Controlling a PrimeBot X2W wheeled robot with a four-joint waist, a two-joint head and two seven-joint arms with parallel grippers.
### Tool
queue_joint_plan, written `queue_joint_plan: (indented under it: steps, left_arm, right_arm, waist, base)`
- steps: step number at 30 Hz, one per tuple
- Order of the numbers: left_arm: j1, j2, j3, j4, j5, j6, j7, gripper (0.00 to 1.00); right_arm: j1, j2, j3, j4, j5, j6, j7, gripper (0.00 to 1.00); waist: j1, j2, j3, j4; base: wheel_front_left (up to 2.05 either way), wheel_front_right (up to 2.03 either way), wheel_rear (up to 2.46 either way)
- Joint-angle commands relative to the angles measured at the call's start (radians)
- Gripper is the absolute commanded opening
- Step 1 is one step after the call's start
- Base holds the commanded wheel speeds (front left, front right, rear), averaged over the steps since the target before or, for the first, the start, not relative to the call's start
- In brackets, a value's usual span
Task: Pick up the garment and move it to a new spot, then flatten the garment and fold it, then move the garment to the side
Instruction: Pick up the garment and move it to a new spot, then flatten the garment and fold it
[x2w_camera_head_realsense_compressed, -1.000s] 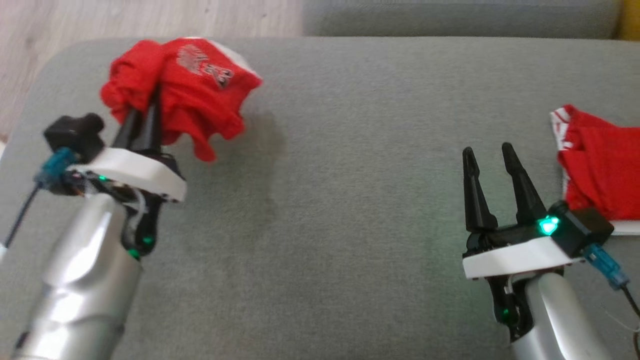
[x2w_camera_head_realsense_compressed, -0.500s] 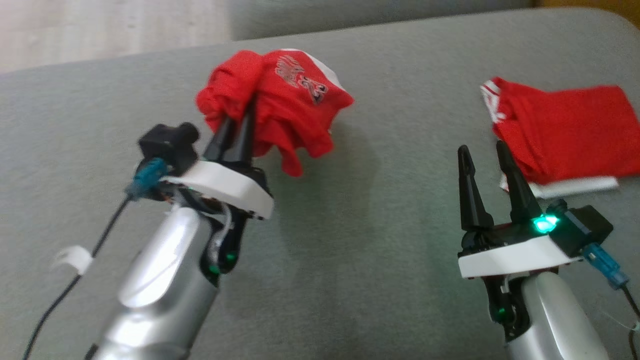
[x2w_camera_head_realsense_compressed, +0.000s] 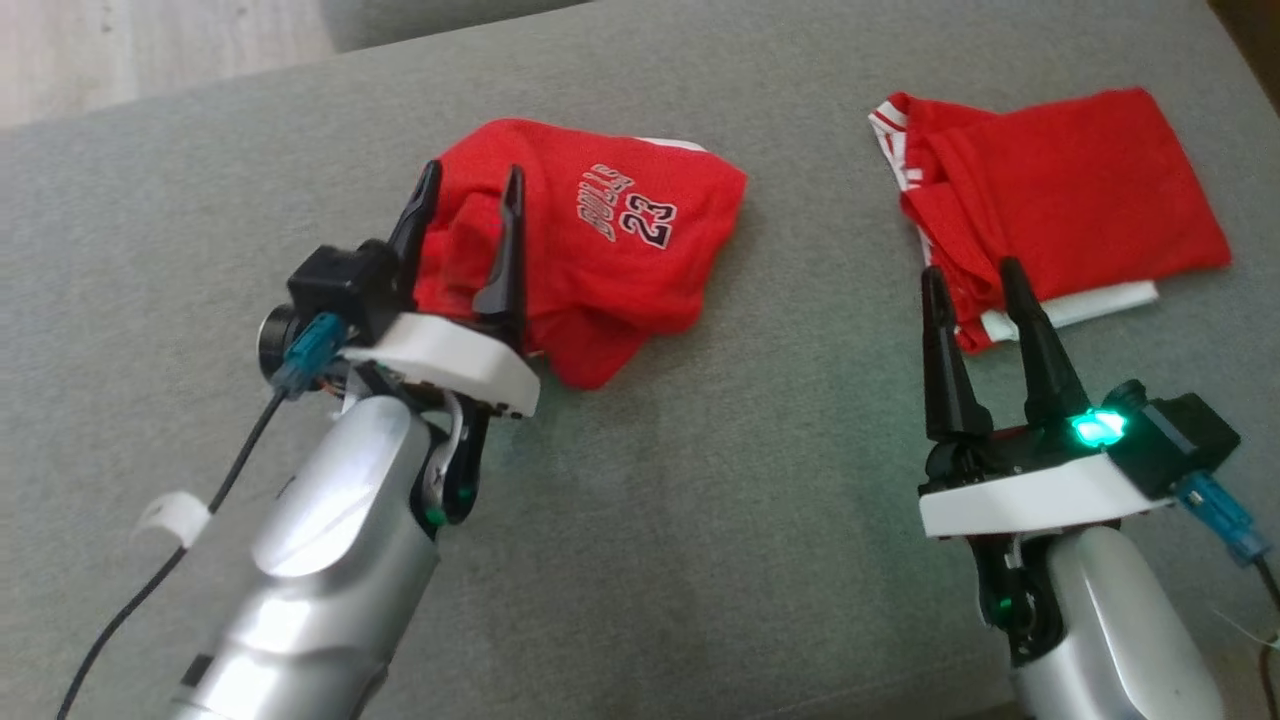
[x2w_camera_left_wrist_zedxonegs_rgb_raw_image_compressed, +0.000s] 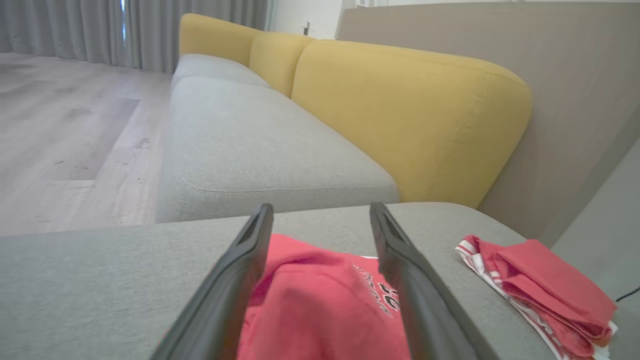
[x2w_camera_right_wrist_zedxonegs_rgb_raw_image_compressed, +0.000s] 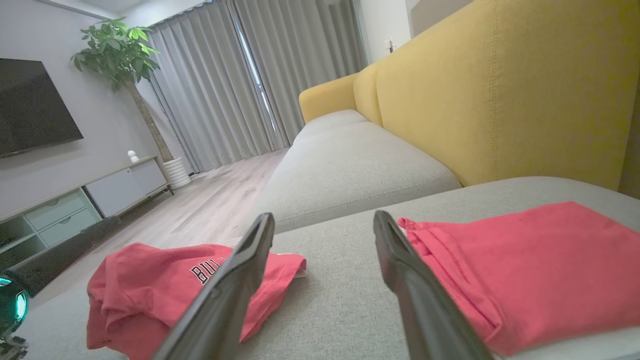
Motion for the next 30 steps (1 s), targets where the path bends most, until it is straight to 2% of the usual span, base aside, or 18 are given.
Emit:
queue_joint_plan:
  steps: [1, 7, 15, 20, 30]
  left_arm:
    - [-0.024, 0.027, 0.046, -0.022, -0.004, -0.008, -0.020, 1.00]
    - [0.044, 0.080, 0.072, -0.039, -0.005, -0.025, -0.072, 1.00]
    - [0.228, 0.147, 0.099, -0.152, 0.006, -0.039, -0.100, 1.00]
    - [0.341, 0.135, 0.136, -0.231, 0.004, -0.030, -0.104, 1.00]
    - [0.366, 0.089, 0.150, -0.277, 0.055, -0.049, -0.104, 1.00]
  right_arm:
    - [-0.014, -0.002, 0.018, -0.035, -0.003, -0.001, -0.009, 1.00]
    - [0.004, -0.002, 0.005, -0.026, -0.026, -0.001, -0.009, 1.00]
    - [0.030, -0.002, -0.007, -0.001, -0.048, -0.001, -0.009, 1.00]
    - [0.047, -0.002, -0.019, 0.010, -0.049, -0.001, -0.009, 1.00]
    - [0.035, -0.002, -0.026, 0.063, -0.074, -0.001, -0.009, 1.00]
  waist:
    - [-0.0001, 0.0000, -0.014, 0.023]
    - [-0.0001, 0.0000, -0.056, 0.108]
    - [-0.0001, 0.0000, -0.104, 0.211]
    - [-0.0001, 0.0000, -0.121, 0.245]
    - [-0.0001, 0.0000, -0.104, 0.276]
  base:
    - [0.00, 0.00, 0.00]
    - [0.00, 0.00, 0.00]
    - [0.00, 0.00, 0.00]
    - [0.00, 0.00, 0.00]
    - [0.00, 0.00, 0.00]
